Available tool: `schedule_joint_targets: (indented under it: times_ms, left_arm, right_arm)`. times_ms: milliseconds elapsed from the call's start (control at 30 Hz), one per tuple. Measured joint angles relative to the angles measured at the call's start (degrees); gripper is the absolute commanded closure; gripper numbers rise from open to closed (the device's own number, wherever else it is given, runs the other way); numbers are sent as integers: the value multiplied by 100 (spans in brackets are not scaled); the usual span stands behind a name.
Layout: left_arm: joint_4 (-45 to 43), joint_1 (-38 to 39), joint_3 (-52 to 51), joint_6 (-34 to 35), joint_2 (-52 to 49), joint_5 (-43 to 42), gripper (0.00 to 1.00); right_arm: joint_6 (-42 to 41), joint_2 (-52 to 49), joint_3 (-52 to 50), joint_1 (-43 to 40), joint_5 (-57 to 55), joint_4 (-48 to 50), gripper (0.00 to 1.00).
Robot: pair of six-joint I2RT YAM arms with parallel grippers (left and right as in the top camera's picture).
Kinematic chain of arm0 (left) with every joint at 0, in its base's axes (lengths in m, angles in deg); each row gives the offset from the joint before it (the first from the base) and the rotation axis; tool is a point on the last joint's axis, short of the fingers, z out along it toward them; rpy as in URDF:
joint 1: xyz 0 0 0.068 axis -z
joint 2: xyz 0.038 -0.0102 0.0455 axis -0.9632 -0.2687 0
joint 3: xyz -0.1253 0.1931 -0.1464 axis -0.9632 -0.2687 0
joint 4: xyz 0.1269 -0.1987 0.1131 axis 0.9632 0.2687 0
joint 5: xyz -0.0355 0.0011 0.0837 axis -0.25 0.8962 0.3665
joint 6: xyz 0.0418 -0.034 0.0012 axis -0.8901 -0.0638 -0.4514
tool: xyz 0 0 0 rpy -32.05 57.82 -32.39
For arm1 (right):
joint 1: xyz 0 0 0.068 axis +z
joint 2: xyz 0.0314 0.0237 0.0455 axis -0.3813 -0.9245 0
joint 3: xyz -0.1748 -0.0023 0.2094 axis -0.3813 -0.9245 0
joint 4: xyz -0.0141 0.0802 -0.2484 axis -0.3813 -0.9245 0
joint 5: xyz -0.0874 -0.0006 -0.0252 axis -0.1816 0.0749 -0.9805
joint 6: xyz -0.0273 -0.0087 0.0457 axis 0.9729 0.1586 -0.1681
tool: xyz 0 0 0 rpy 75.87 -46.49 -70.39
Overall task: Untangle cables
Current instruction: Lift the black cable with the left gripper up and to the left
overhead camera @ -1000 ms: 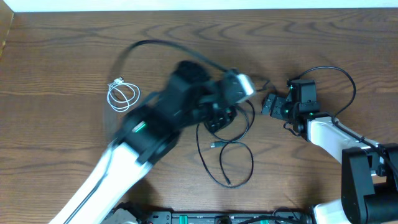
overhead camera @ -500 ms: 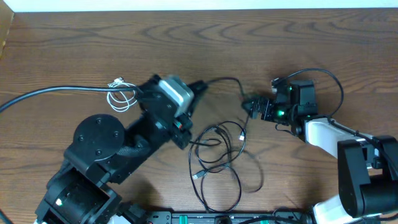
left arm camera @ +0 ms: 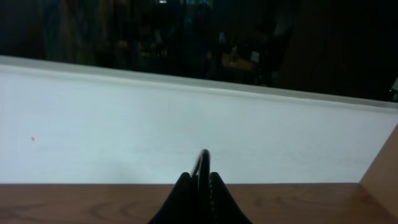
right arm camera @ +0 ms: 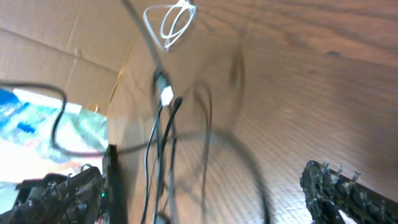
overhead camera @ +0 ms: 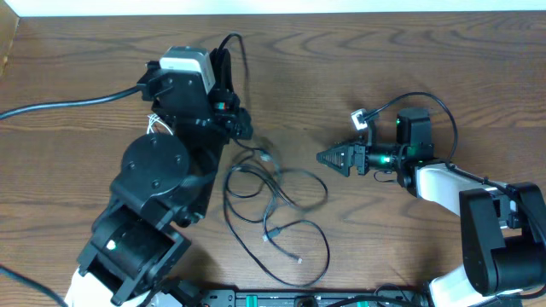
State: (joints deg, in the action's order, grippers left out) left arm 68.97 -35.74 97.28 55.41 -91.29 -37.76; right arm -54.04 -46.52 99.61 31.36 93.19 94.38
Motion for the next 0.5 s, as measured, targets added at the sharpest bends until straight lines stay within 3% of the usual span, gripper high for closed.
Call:
schedule_joint_targets:
  times_ms: [267, 500]
  left_arm:
    - [-68, 0, 0, 225, -188, -592, 93]
    - [-439, 0, 0, 247, -186, -1860, 93]
  right_arm:
    - [-59, 0, 0, 621, -457, 4, 1]
    - [-304, 0, 0, 1150, -1333, 140, 1]
